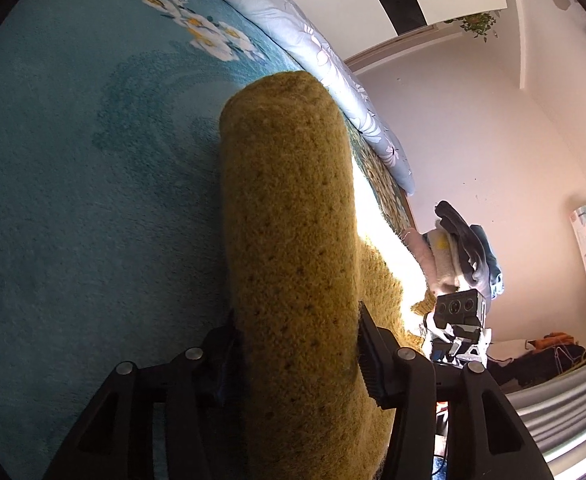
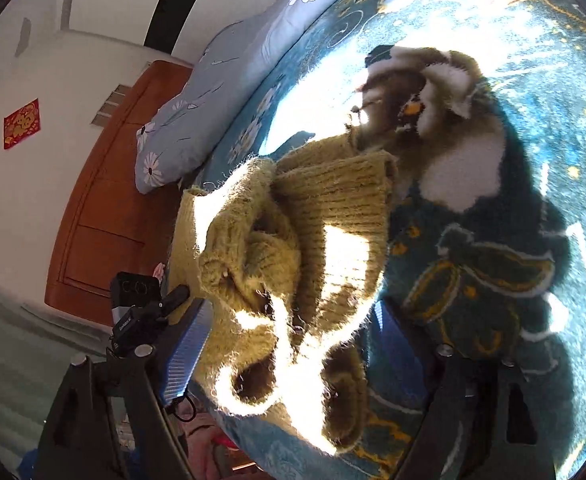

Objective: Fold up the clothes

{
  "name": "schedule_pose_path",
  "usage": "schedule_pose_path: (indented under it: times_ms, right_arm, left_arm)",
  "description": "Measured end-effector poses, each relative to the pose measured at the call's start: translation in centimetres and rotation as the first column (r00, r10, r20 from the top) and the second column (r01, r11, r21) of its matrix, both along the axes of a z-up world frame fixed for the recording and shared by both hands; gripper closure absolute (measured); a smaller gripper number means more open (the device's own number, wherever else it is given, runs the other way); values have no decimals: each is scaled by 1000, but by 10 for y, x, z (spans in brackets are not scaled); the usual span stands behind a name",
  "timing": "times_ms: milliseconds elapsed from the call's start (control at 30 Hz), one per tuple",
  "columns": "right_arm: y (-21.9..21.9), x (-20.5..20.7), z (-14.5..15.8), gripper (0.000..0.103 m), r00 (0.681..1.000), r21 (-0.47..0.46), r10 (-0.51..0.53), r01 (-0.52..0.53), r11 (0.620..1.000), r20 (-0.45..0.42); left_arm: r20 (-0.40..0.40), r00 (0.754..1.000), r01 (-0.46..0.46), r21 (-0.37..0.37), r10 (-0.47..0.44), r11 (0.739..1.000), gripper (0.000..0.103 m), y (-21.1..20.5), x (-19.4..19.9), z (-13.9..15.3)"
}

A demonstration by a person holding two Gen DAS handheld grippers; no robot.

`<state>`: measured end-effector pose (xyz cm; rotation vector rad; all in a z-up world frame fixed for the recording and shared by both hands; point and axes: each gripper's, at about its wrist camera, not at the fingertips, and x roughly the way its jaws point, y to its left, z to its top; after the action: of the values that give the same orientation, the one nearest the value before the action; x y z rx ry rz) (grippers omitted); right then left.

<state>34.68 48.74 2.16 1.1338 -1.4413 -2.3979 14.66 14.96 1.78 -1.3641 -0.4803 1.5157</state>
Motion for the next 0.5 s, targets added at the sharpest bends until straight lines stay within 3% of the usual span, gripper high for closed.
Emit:
schedule_pose_path:
  times_ms: [100, 267, 333, 400, 500]
  right_arm:
    - [-4, -14, 0, 15, 1000, -3, 7, -7, 1000, -6]
    - [-24, -32, 6, 17, 1000, 74, 29, -29, 997, 3]
    - [-29, -34, 7, 46, 1000, 85, 30, -30, 996, 7]
    - [-26, -32, 5, 62, 1000, 54, 6, -6, 999, 6]
    - [-26, -30, 10, 67, 1000, 51, -7, 7, 999, 14]
  left_arm:
    - [1, 1000, 9, 2, -9, 1000, 48, 1, 2, -1]
    - [13, 1000, 11, 4, -11, 1000, 48, 0, 5, -1]
    - [14, 1000, -9, 5, 9, 1000, 48, -2, 6, 0]
    - [9, 999, -34, 8, 34, 999, 51, -2, 7, 3]
    - [-55, 997, -46, -29, 45, 998, 63, 3, 13, 16]
